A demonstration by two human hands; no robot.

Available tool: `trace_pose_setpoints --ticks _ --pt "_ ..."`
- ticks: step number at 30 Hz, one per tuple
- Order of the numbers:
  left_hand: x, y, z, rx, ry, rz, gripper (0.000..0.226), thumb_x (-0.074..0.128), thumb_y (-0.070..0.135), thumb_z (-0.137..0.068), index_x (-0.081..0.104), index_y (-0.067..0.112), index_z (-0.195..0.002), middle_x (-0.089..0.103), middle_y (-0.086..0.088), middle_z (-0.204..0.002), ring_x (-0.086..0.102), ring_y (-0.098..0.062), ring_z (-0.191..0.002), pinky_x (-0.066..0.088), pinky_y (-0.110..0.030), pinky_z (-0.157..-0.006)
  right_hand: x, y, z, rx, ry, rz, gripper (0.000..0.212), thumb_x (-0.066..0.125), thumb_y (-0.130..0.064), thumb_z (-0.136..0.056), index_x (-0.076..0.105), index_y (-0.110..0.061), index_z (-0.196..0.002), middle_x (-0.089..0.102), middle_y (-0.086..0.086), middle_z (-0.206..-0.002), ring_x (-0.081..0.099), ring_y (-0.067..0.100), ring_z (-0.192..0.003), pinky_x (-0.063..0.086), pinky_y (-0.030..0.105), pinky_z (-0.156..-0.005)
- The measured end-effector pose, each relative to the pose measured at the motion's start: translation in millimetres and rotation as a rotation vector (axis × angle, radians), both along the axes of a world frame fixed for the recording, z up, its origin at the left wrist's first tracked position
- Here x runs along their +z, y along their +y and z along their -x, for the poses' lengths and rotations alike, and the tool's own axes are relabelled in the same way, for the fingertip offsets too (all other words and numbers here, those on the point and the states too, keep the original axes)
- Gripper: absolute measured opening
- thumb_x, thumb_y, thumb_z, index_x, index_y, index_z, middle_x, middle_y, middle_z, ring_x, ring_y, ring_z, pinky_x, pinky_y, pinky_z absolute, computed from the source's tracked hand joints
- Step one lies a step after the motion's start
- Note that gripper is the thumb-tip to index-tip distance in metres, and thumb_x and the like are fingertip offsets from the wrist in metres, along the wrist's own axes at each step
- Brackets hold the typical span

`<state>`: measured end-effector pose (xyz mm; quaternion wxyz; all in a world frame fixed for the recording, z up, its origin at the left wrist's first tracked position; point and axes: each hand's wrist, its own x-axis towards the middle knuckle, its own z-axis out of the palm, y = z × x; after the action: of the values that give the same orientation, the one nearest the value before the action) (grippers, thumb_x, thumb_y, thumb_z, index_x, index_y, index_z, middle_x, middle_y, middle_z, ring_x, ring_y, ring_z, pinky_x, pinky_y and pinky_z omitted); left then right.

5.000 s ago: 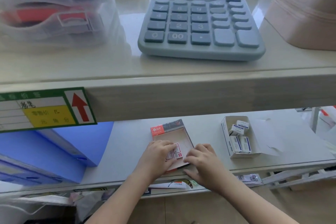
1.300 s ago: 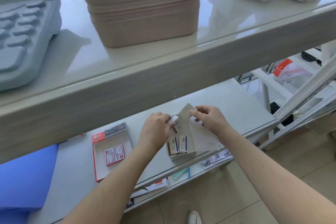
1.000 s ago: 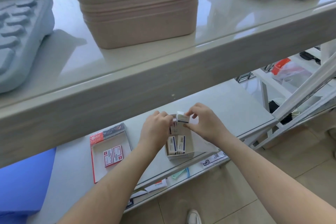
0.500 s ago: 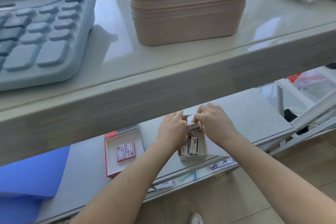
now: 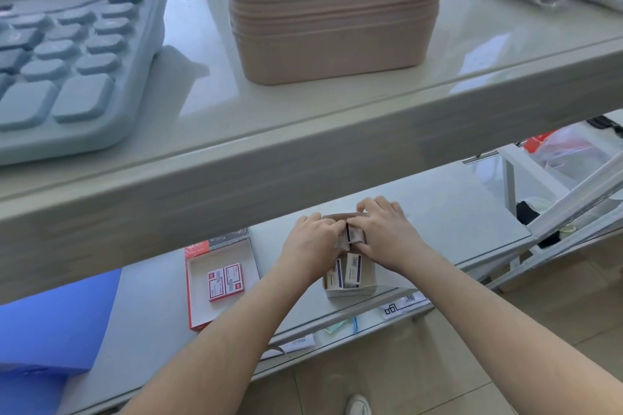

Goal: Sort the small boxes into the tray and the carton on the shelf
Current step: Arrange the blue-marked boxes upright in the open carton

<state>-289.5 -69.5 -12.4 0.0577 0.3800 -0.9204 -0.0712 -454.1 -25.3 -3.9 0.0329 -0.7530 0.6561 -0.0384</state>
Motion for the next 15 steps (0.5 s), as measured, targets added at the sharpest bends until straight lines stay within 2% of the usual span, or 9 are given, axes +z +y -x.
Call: trace_pose_setpoints --ticks 4,8,11,15 --pt "-1 0 1 -0.007 -0.016 -0.026 0.035 0.059 0.036 -0.088 0.057 0.023 -0.12 0.066 0.0 -0.11 0.056 -0.027 -0.099 0.039 -0.037 -0.085 -3 1 1 -0.025 0.012 -0.005 0.038 0.063 -0.042 -0.081 0.063 -0.025 -0.115 0.048 0.007 -0.132 0.037 0.028 -0.122 0.032 0.043 -0.099" --pt "-3 -3 -3 0.002 -0.059 0.006 0.029 0.06 0.037 -0.087 0.062 0.027 -0.114 0.059 -0.005 -0.108 0.059 -0.026 -0.092 0.041 -0.037 -0.084 -1 -4 0 -0.051 0.048 -0.078 0.049 0.063 -0.045 -0.079 0.056 -0.015 -0.116 0.042 0.008 -0.136 0.034 0.028 -0.126 0.032 0.042 -0.102" --pt "-4 -2 -3 -0.004 -0.085 0.023 0.023 0.061 0.035 -0.087 0.063 0.027 -0.108 0.059 -0.003 -0.105 0.059 -0.025 -0.089 0.039 -0.035 -0.08 1 -9 -1 -0.054 0.043 -0.127 0.049 0.063 -0.044 -0.076 0.054 -0.014 -0.114 0.042 0.008 -0.133 0.035 0.028 -0.123 0.033 0.041 -0.1" --pt "-9 1 -3 -0.001 -0.074 0.016 0.019 0.061 0.029 -0.087 0.063 0.028 -0.106 0.058 -0.002 -0.104 0.058 -0.024 -0.091 0.042 -0.035 -0.076 11 -11 -1 -0.01 -0.015 -0.145 0.052 0.058 -0.053 -0.07 0.053 -0.015 -0.105 0.045 0.005 -0.123 0.038 0.027 -0.117 0.034 0.04 -0.098"
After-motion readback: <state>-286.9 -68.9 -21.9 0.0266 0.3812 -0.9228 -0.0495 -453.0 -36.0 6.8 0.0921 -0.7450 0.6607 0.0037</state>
